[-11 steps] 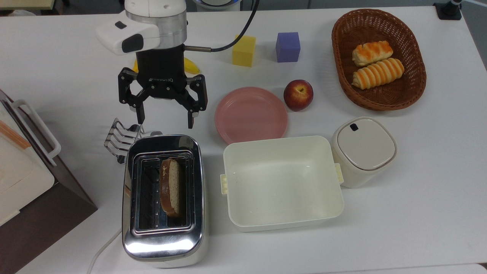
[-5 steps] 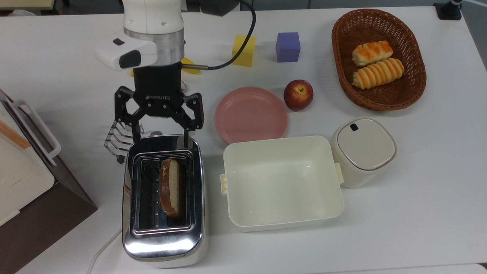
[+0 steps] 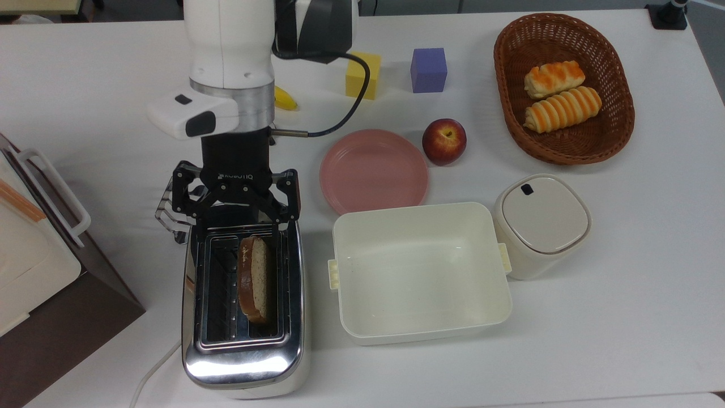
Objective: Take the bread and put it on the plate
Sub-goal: 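Move the open gripper over the bread slice in the toaster, then lower the gripper into the toaster slot and close on the bread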
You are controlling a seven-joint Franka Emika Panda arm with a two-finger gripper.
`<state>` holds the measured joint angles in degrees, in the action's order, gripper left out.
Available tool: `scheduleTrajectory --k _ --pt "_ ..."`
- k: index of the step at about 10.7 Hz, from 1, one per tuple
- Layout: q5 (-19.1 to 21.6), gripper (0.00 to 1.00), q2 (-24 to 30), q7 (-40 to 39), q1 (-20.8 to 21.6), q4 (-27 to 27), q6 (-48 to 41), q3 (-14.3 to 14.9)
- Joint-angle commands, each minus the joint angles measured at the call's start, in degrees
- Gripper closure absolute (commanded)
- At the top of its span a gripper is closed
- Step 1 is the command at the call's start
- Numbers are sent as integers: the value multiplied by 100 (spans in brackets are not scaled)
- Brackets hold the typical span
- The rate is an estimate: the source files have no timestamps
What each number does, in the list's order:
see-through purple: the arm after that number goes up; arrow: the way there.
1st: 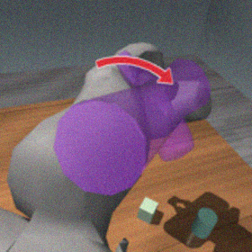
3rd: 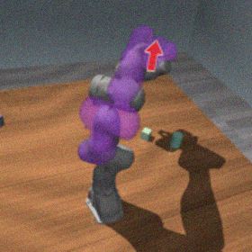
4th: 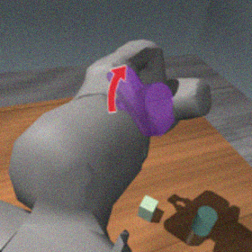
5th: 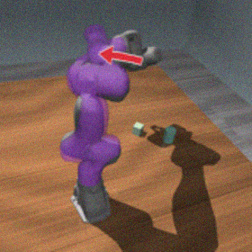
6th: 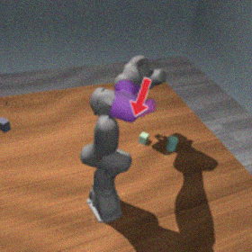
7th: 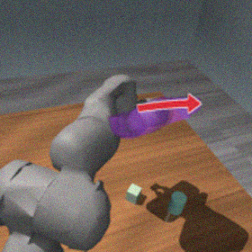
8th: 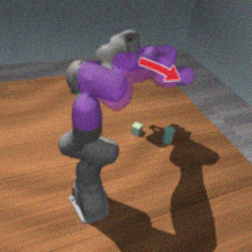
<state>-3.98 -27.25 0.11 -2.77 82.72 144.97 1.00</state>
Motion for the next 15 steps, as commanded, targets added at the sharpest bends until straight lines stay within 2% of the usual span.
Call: scheduleTrajectory --k 1,2,3,4,12,15 --pt "-102 0 -79 -116 -21 -98 75 14" --pt "-129 16 -79 -133 -22 -81 75 5" --pt "-181 78 -79 -81 -22 -81 75 -3" --pt "-199 100 -87 -72 -22 -72 75 -4" --pt "-358 100 -79 -116 -30 -37 154 -4" --pt "-322 100 219 -81 -30 -28 128 -117"
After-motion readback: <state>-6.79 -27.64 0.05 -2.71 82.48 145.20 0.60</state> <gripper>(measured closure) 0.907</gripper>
